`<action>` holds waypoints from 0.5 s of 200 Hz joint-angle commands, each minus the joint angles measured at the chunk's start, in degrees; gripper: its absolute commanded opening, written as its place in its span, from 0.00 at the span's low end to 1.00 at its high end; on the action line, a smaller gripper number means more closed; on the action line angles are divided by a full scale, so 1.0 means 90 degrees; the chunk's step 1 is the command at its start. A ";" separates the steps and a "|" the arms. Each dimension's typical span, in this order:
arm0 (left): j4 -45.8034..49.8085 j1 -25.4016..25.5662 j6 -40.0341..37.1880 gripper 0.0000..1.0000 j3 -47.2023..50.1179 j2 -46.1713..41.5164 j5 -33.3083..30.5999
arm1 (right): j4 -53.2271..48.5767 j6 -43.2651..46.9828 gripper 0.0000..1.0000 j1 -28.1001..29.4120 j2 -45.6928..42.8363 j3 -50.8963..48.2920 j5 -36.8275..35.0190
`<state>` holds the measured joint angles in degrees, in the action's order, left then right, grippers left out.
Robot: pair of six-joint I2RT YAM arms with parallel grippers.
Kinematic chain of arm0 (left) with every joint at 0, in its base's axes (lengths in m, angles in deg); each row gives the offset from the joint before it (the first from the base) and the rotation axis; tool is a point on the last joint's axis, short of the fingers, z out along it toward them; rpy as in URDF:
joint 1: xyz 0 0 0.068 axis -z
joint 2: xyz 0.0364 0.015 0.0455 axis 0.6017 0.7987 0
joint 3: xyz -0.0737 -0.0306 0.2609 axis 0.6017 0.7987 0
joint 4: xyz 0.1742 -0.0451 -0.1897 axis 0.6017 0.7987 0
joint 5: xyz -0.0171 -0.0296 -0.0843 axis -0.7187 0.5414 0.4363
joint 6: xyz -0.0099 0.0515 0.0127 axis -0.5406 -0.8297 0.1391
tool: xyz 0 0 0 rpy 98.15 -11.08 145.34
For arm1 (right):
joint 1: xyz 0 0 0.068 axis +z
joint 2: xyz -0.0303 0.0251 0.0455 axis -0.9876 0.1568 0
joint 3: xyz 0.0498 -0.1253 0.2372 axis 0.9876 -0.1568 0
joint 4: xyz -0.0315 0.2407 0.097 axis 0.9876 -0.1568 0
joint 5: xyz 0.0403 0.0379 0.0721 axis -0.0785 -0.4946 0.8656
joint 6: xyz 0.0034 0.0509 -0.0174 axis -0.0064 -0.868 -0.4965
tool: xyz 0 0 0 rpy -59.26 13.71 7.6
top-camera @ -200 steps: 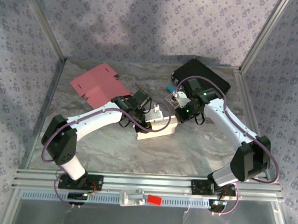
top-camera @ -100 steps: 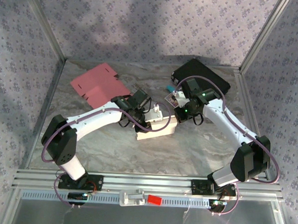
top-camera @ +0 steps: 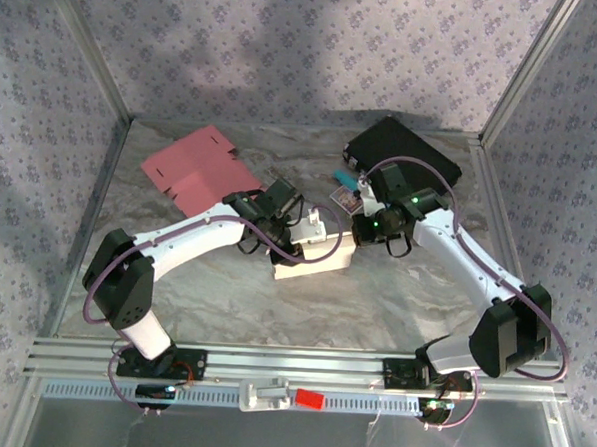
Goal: Fold the paper box
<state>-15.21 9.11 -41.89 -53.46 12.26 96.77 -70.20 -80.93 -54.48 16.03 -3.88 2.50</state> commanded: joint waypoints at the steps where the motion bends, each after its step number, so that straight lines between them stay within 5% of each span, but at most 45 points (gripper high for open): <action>1: 0.0406 -0.0025 -0.0023 0.29 -0.0029 -0.0022 0.0002 | 0.0212 -0.0350 0.00 -0.0059 -0.0186 -0.0259 0.0122; 100: 0.0365 -0.0030 0.0087 0.32 -0.0054 -0.0069 -0.0005 | 0.0699 -0.0753 0.00 -0.0015 -0.0501 -0.0946 -0.0074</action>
<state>-14.99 9.07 -41.85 -53.46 12.26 96.53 -63.99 -86.68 -54.74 12.62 -9.38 3.86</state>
